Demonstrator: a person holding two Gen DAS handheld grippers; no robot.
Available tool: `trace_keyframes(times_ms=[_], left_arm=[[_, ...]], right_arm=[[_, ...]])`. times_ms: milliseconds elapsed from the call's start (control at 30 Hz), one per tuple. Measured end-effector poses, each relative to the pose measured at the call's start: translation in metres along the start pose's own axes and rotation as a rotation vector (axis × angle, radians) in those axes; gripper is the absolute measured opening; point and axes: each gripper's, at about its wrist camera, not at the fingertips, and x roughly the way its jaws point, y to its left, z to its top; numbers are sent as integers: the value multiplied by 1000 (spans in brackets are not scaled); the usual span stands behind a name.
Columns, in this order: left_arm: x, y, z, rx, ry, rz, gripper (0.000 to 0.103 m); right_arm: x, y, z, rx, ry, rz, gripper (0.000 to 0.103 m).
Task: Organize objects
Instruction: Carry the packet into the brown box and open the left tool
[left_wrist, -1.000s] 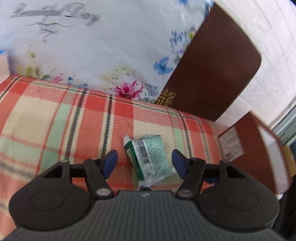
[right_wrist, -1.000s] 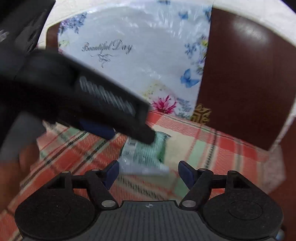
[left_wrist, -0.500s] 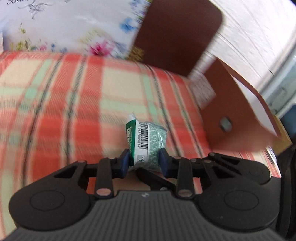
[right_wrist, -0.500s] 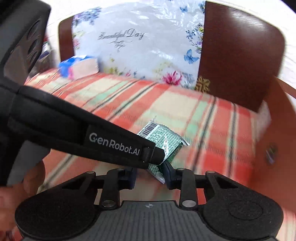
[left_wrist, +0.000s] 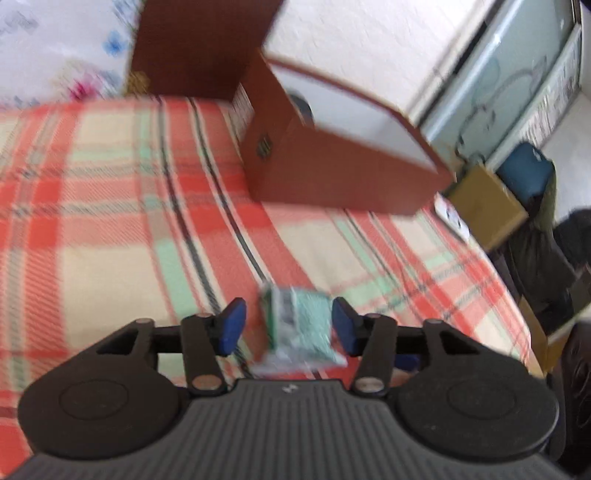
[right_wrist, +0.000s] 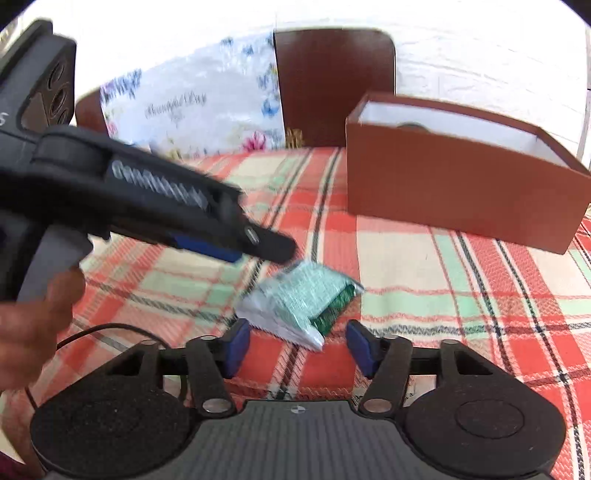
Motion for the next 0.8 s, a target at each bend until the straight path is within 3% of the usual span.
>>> trace_keyframes(times_ms=[67, 167, 233, 333, 400, 433, 467, 500, 567, 800], left_arm=[[-13, 8, 5, -29, -26, 20, 54], [-14, 14, 14, -37, 4, 27, 54], [-3, 10, 14, -7, 45, 24, 56], [28, 4, 7, 17, 128, 3, 67], [50, 4, -2, 21, 198, -9, 64], [55, 2, -6, 43, 191, 6, 57], [55, -3, -6, 78, 182, 7, 40], [55, -8, -3, 87, 197, 19, 41], [47, -15, 13, 79, 176, 21, 40], [33, -94, 99, 276, -25, -51, 40]], right_arm=[[-9, 0, 4, -13, -29, 11, 66], [-5, 2, 11, -59, -34, 1, 71], [0, 1, 13, -86, 1, -11, 74], [21, -5, 18, -97, 84, 4, 78], [34, -8, 21, -84, 128, 22, 74], [38, -9, 21, -80, 125, 35, 61], [39, -7, 23, -92, 103, 40, 51], [38, -3, 25, -101, 87, 32, 46], [27, -4, 32, -95, 19, 21, 45], [-21, -46, 88, -160, -299, -177, 46]])
